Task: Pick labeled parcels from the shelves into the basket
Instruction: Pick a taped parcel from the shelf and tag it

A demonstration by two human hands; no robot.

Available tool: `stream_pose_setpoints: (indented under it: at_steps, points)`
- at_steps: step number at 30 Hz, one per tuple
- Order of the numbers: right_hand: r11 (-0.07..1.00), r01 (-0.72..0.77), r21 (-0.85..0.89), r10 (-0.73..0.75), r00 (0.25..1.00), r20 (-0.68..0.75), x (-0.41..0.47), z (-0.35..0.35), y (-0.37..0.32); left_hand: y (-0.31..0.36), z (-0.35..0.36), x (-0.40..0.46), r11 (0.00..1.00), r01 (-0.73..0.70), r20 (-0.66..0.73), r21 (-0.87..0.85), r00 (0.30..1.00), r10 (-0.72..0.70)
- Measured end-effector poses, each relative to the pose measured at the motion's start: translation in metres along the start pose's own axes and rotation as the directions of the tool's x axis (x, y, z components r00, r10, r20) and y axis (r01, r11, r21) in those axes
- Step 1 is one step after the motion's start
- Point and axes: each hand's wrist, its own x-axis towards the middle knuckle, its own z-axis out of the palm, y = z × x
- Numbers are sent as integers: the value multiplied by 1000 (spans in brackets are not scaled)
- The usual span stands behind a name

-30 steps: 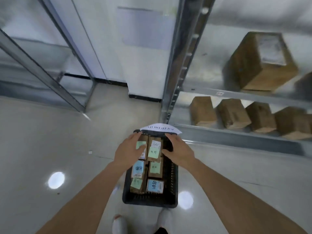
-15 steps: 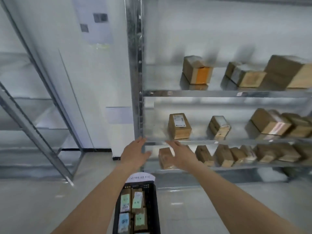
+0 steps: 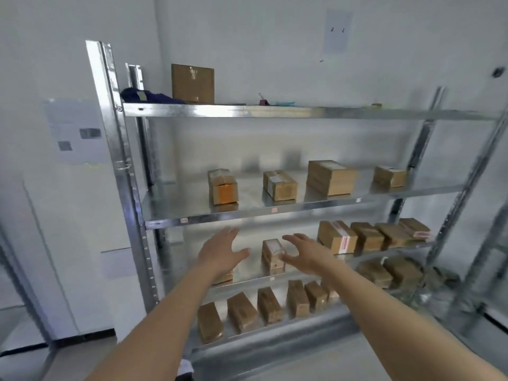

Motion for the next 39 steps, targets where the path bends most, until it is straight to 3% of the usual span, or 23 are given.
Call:
stream_pose_setpoints:
  at_steps: [7, 16, 26, 39]
  points:
    - [998, -68, -3, 68, 998, -4, -9, -52, 137, 133, 71, 38, 998, -39, 49, -55, 998, 42]
    - [994, -104, 27, 102, 993, 63, 16, -76, 285, 232, 156, 103, 999, -17, 145, -41, 989, 23]
    - [976, -220, -3, 218, 968, 125, 117, -75, 419, 297, 256, 246, 993, -12, 209, -115, 977, 36]
    - [982, -186, -17, 184, 946, 266, 279, -62, 552, 319, 377, 410, 985, 99, 267, -140, 962, -59]
